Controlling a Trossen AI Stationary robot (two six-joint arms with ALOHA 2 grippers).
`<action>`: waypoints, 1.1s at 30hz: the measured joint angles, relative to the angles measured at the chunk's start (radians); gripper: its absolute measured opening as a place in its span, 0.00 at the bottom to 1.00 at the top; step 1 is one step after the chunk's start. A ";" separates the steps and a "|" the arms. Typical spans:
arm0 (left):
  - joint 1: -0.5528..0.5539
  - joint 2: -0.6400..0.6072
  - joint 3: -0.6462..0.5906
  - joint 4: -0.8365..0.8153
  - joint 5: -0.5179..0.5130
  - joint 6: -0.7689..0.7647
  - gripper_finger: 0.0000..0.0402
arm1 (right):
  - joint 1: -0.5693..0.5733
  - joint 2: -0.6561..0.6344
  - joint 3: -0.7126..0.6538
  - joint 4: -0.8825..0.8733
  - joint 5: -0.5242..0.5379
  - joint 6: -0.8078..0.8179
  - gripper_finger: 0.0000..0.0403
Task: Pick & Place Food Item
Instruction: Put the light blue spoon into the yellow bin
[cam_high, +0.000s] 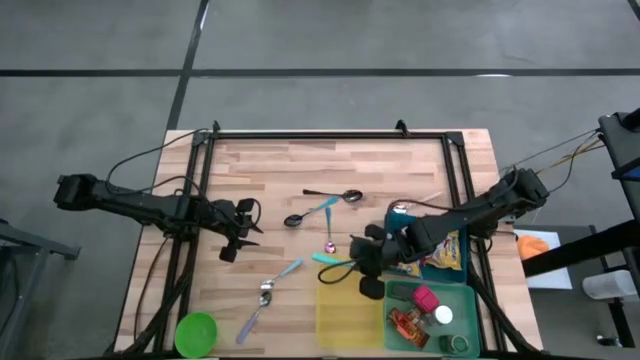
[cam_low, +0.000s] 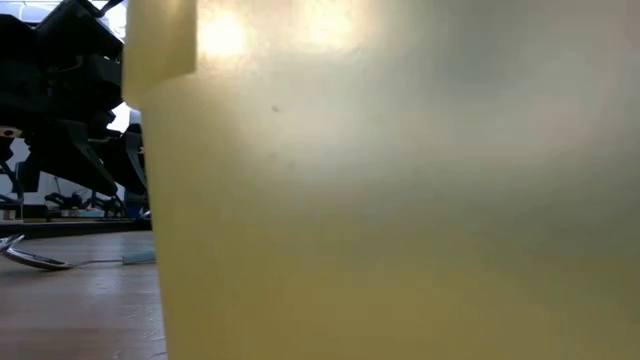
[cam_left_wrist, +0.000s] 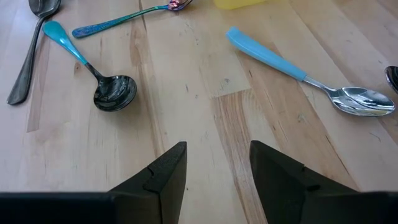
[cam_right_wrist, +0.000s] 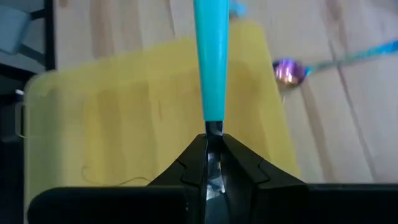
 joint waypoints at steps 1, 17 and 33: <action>0.000 0.000 0.000 0.000 0.000 0.000 0.43 | 0.008 0.000 -0.019 0.012 0.004 0.020 0.08; 0.000 0.000 0.000 0.000 0.000 -0.002 0.43 | 0.031 0.000 -0.311 0.321 0.008 0.154 0.08; 0.000 0.000 0.000 0.000 0.000 0.001 0.43 | 0.031 0.000 -0.349 0.379 0.017 0.157 0.08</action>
